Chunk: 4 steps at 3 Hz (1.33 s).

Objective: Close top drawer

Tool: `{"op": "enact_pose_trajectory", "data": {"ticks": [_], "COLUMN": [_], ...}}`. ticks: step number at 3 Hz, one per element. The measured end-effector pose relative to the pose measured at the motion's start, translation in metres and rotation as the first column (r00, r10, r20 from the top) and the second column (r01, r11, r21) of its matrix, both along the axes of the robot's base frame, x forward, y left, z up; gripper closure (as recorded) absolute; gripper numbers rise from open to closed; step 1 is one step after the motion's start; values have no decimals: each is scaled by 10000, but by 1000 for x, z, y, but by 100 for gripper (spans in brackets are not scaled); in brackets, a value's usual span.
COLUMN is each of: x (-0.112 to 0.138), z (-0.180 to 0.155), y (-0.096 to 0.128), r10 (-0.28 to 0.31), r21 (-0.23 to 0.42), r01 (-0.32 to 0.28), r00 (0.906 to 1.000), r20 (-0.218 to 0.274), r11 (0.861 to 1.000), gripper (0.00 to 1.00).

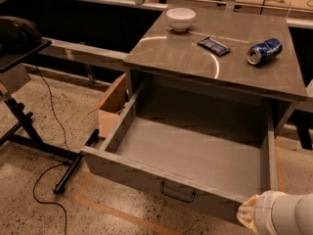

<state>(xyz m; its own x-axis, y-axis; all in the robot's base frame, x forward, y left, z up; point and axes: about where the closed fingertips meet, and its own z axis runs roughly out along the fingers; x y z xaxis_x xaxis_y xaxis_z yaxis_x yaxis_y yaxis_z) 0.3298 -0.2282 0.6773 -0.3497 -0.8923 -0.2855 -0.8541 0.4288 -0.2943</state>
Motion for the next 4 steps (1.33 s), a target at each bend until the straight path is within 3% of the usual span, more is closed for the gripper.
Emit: {"op": "enact_pose_trajectory", "data": {"ticks": [1, 2, 4], "x": [41, 76, 142], "z": [7, 15, 15], "y": [-2, -1, -12], "r10": [72, 174, 261], "r21": [-142, -281, -615], "r01": [-57, -123, -81], "r00": [9945, 9814, 9540], "r20": [1047, 1910, 2987], "r11": [9999, 9995, 9981], "gripper": [100, 100, 100]}}
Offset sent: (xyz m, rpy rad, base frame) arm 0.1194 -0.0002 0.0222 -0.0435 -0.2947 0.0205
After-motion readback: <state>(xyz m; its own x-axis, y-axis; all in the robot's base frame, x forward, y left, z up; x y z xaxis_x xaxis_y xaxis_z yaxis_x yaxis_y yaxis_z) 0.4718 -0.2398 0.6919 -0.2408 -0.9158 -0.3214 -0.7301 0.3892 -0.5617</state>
